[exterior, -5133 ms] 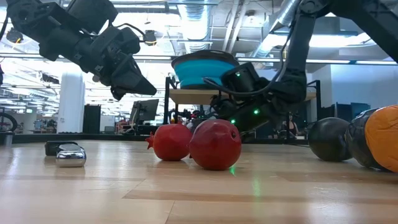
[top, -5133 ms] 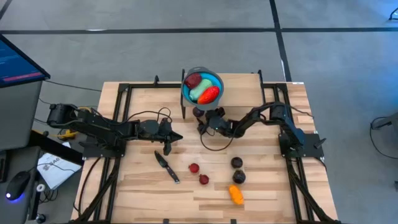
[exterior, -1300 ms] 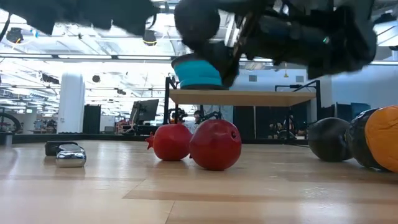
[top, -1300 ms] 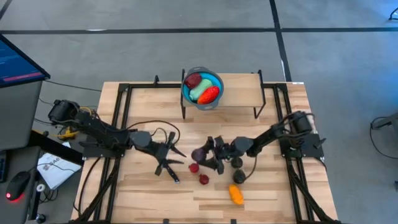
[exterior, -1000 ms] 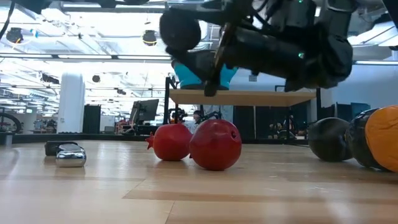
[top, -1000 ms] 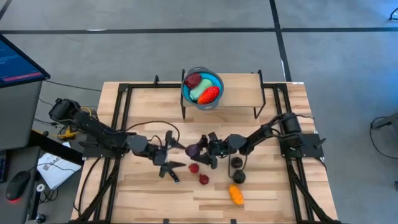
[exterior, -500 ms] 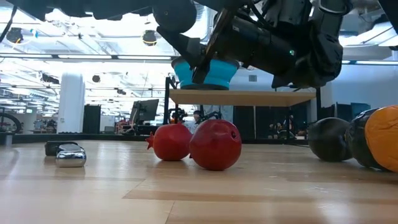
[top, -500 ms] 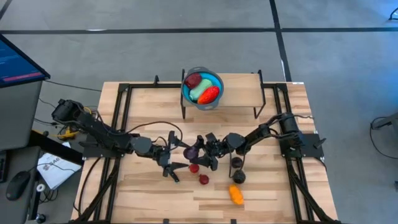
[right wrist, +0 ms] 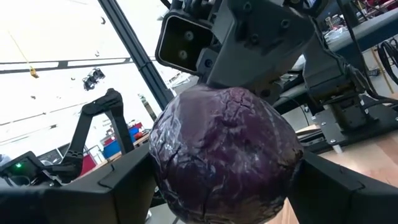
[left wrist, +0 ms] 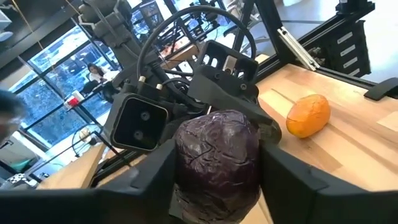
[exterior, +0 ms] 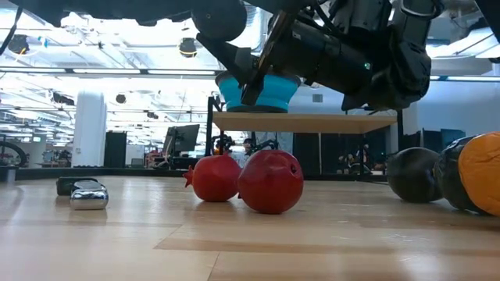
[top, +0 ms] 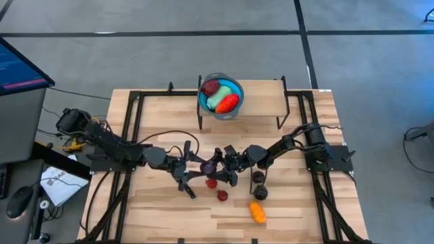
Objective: Pick & Place Fruit
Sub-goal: Put the top black plum into the blue strainer bowl on the shelf
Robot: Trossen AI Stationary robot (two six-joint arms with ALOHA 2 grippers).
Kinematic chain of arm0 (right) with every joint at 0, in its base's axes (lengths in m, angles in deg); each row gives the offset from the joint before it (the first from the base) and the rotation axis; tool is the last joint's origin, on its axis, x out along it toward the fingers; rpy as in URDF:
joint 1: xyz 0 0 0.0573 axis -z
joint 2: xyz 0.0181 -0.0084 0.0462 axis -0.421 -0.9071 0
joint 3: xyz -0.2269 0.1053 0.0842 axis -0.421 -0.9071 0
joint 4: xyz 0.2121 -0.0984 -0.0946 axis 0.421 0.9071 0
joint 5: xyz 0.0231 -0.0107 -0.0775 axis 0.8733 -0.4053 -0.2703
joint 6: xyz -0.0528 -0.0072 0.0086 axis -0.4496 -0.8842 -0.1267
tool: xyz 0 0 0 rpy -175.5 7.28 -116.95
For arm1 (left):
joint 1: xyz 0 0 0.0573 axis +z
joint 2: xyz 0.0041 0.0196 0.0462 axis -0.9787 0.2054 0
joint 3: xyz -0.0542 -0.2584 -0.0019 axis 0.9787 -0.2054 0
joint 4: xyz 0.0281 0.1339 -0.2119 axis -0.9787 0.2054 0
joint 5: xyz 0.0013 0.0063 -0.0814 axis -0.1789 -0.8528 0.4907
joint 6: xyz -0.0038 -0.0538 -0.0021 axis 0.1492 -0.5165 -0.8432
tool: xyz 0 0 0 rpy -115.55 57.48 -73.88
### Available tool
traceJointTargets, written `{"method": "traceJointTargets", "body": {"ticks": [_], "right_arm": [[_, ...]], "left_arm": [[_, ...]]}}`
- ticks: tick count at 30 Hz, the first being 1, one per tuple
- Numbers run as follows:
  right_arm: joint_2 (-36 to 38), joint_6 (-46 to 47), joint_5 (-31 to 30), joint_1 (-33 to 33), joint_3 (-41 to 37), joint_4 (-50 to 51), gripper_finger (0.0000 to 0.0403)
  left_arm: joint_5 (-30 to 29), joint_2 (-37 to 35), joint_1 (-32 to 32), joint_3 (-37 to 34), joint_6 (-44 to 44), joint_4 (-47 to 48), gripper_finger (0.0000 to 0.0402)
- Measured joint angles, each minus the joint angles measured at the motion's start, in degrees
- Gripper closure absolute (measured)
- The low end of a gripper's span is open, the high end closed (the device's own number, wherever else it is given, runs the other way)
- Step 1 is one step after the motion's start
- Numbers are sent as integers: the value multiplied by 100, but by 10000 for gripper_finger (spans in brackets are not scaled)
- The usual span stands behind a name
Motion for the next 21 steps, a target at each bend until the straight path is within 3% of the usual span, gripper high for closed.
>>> {"method": "traceJointTargets", "body": {"ticks": [3, 9, 15, 21], "right_arm": [[0, -1, 18, -4, 7, 127, 106], [13, -74, 76, -10, 26, 522, 106], [25, -133, 691, 70, 37, 1046, 106], [73, -110, 783, 69, 21, 1849, 106]], "left_arm": [[263, 0, 55, -4, -154, 41, 243], [559, 18, 102, -17, -773, 151, 238], [573, -45, 102, -20, -2293, 425, 244], [658, -117, 109, -22, -3209, 789, 238]]}}
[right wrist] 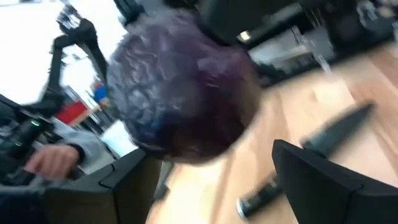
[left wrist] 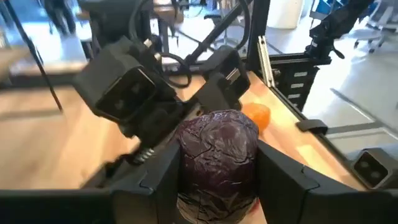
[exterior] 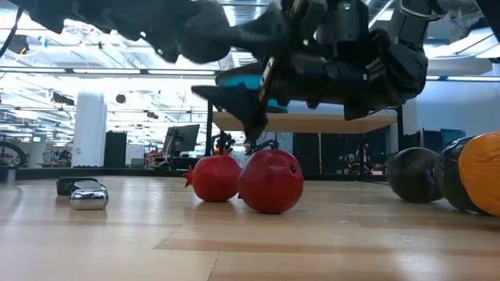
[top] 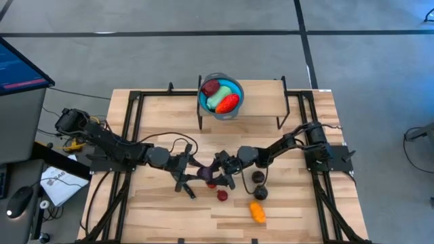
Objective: Pick & Place Fruit
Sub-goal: Put the top black plum into the blue strainer bowl on the shelf
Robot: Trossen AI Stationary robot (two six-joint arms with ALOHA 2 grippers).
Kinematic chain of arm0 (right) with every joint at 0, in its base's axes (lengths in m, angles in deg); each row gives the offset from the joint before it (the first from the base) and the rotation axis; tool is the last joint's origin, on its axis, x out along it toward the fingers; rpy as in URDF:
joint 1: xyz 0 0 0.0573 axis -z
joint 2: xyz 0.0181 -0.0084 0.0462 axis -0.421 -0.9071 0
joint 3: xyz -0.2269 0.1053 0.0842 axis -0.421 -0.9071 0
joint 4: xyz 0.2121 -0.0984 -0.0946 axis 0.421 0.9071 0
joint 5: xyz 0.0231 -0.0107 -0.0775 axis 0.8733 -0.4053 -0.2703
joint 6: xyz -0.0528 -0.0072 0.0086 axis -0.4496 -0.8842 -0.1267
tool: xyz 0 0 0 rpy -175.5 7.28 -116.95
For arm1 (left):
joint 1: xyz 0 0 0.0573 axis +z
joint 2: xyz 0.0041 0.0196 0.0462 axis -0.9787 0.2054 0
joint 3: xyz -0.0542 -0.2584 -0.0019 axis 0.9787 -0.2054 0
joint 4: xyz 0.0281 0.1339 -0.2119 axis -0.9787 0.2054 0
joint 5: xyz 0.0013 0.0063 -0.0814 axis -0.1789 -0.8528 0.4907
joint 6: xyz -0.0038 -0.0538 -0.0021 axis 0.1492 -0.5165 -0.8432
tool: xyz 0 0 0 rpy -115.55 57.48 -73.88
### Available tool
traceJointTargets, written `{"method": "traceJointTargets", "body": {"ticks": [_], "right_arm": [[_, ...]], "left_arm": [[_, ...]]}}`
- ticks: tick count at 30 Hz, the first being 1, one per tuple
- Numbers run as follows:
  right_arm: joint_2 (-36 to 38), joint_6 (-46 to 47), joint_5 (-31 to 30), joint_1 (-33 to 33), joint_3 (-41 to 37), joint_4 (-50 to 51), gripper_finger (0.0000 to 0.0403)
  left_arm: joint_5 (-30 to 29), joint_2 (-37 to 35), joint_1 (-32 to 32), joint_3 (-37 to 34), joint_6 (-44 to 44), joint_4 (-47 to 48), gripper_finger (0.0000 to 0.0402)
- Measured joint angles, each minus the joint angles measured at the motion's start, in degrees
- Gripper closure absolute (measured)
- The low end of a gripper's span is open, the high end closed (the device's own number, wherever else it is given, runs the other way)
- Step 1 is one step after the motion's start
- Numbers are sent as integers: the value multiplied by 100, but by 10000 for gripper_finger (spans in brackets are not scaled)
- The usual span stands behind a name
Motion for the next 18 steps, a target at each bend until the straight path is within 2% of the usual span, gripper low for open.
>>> {"method": "traceJointTargets", "body": {"ticks": [4, 6, 8, 11, 12, 14, 18], "right_arm": [[489, -370, -34, -83, -3, 1388, 106], [916, -692, -416, -223, 1, 2566, 106], [1388, -1182, -1169, -437, -1, 3710, 106], [1962, -2148, -2763, -902, 98, 4779, 106], [2075, -2602, -3082, -1022, 126, 4877, 106], [2238, -3475, -3207, -1188, 140, 4869, 106], [2357, -3874, -3213, -1334, 146, 4088, 106]], "left_arm": [[326, -128, 175, 7, -1234, 334, 238], [622, -193, 365, 7, -1939, 516, 239], [957, -227, 568, 7, -2512, 572, 237], [1403, -228, 843, 7, -3086, 591, 232], [1499, -228, 921, 7, -3206, 592, 231], [1600, -226, 1057, 7, -3361, 603, 231], [1602, -226, 1196, 7, -3442, 603, 230]]}}
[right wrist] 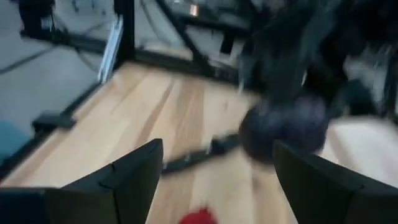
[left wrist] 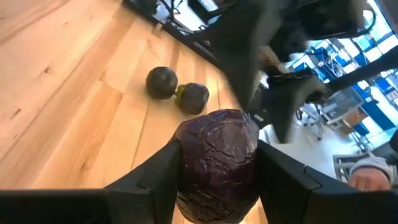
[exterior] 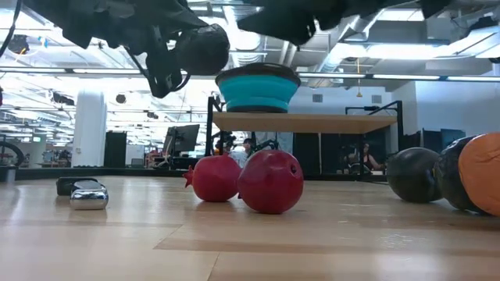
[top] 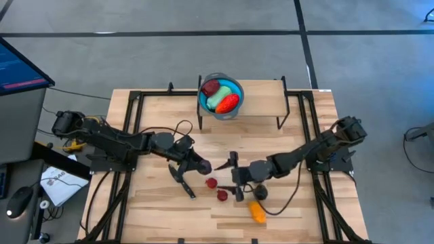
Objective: Pick & Place Fruit
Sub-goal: Put the top black plum into the blue strainer bowl on the shelf
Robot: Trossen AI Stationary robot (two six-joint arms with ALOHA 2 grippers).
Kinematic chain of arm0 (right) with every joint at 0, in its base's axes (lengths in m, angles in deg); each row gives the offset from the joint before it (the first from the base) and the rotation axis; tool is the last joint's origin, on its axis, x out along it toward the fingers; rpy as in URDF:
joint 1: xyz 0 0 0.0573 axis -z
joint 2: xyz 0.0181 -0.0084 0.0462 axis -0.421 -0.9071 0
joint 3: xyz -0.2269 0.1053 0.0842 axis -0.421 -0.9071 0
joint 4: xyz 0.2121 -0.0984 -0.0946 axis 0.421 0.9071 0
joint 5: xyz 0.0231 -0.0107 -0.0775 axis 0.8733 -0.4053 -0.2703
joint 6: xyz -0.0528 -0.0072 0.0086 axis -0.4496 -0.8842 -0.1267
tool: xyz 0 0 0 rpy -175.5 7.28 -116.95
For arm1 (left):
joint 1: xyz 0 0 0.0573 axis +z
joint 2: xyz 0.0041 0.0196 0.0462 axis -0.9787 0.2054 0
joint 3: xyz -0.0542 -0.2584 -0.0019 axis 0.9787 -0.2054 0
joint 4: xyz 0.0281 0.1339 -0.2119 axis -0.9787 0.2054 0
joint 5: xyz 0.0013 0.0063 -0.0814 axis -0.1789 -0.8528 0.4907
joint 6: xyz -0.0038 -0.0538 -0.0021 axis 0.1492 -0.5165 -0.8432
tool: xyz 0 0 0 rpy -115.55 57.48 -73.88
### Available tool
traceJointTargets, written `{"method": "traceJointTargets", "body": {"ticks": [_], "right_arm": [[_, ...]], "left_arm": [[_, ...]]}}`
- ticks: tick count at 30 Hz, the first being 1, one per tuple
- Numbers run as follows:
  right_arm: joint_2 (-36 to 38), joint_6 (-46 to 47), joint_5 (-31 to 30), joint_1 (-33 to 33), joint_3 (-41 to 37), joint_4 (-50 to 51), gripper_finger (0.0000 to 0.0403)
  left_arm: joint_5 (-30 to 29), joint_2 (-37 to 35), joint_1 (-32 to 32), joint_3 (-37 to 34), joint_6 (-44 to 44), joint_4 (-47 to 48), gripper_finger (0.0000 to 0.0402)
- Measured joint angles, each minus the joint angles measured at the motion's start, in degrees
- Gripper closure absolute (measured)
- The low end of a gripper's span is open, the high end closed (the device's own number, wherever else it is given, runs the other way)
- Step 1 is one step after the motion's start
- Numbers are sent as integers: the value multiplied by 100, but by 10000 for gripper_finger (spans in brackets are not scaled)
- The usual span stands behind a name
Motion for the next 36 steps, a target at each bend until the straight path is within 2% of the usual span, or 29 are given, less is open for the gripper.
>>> {"method": "traceJointTargets", "body": {"ticks": [3, 7, 12, 16, 21, 28, 32, 36], "right_arm": [[-46, -351, -181, 47, 0, -187, 106], [-63, -744, -641, 135, 130, 90, 101], [-65, -1164, -659, 271, 341, 373, 61], [-69, -1623, -635, 360, 513, 973, 25], [-325, -2521, -628, 330, 539, 310, 5], [-1027, -3119, -966, 251, 574, -916, 14], [-1273, -3134, -1367, 209, 778, -928, 26], [-1374, -3136, -1459, 212, 946, -922, 46]], "left_arm": [[0, 0, 21, 0, -61, 0, 228], [2, 0, 20, 0, -61, -4, 228], [-2, 0, 22, 0, -61, -7, 227], [-2, 0, 20, 2, -61, -15, 227], [-6, 0, 20, 4, -61, -23, 227], [-7, 2, 20, 4, -55, -24, 227], [-9, 2, 20, 4, -47, -24, 227], [-15, 2, 23, 7, -41, -37, 227]]}}
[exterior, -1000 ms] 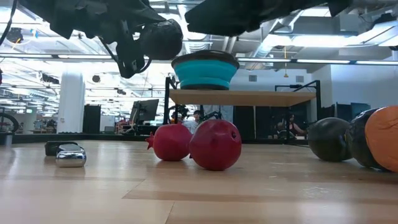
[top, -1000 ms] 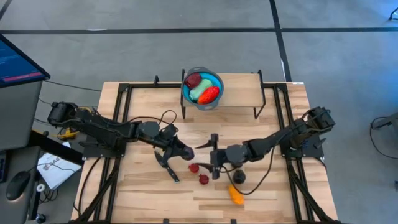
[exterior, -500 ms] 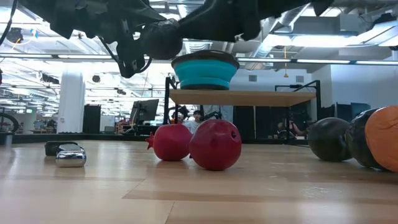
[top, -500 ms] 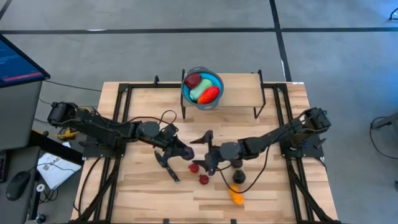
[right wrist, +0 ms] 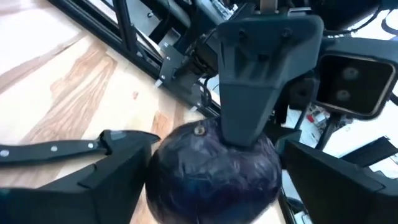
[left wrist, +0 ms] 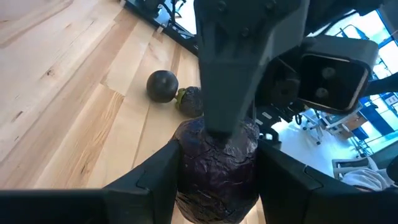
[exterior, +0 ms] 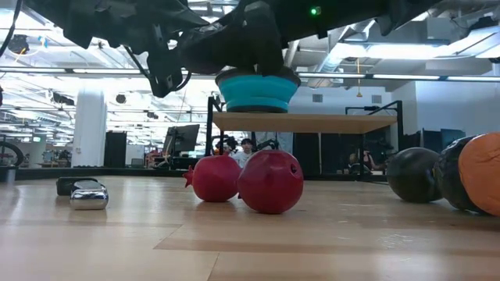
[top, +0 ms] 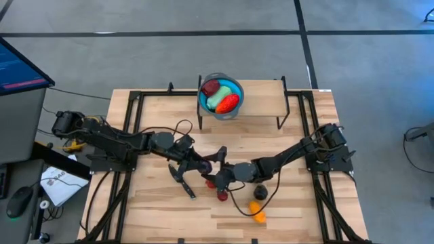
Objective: Pick & Place Fruit
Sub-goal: Put the top black plum into the blue strainer bowl on the shelf
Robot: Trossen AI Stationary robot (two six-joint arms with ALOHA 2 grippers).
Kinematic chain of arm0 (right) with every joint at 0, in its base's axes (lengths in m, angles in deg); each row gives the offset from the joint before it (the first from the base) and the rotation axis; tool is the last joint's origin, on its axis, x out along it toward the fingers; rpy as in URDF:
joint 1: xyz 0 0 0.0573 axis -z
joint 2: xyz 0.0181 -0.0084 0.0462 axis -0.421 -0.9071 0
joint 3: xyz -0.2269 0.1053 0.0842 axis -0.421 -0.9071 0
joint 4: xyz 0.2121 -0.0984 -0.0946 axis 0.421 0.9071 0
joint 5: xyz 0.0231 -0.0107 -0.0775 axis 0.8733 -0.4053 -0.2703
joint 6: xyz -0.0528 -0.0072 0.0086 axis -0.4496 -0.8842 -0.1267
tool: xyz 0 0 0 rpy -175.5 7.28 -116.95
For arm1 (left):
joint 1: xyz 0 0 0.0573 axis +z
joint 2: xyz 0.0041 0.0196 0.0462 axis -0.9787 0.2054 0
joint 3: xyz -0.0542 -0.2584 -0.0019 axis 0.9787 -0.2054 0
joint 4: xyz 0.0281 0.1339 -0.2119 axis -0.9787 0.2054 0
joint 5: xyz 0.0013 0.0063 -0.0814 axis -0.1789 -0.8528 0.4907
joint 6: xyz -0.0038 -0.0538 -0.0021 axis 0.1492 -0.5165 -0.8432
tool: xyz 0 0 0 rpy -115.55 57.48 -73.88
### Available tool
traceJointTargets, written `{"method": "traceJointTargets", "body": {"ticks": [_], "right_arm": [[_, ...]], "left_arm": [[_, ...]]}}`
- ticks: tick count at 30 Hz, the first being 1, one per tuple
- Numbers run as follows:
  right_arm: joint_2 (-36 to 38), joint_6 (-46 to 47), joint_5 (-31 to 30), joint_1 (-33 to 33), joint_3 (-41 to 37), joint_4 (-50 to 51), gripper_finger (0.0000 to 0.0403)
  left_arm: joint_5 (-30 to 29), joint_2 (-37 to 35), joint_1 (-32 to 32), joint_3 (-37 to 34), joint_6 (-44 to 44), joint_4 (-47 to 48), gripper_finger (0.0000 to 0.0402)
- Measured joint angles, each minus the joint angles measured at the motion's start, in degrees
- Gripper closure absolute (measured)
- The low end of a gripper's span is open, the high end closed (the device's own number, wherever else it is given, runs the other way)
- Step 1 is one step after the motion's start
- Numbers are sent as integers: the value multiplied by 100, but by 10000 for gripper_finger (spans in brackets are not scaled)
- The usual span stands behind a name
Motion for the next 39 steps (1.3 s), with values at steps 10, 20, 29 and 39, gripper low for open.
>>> {"method": "traceJointTargets", "body": {"ticks": [10, 20, 29, 39], "right_arm": [[-1, 160, -35, -81, 58, 224, 123], [3, 3126, -108, -543, 54, 1179, 130], [675, 3892, 101, -676, -13, 1003, 131], [2696, 3849, -617, 1198, -5, 2330, 132]], "left_arm": [[-140, 4, 0, 2, 52, 0, 211], [156, 0, 325, 2, 721, -92, 80], [367, -245, 195, 2, 1612, -122, 58], [-81, -275, -153, -2, 1832, -79, 88]]}}
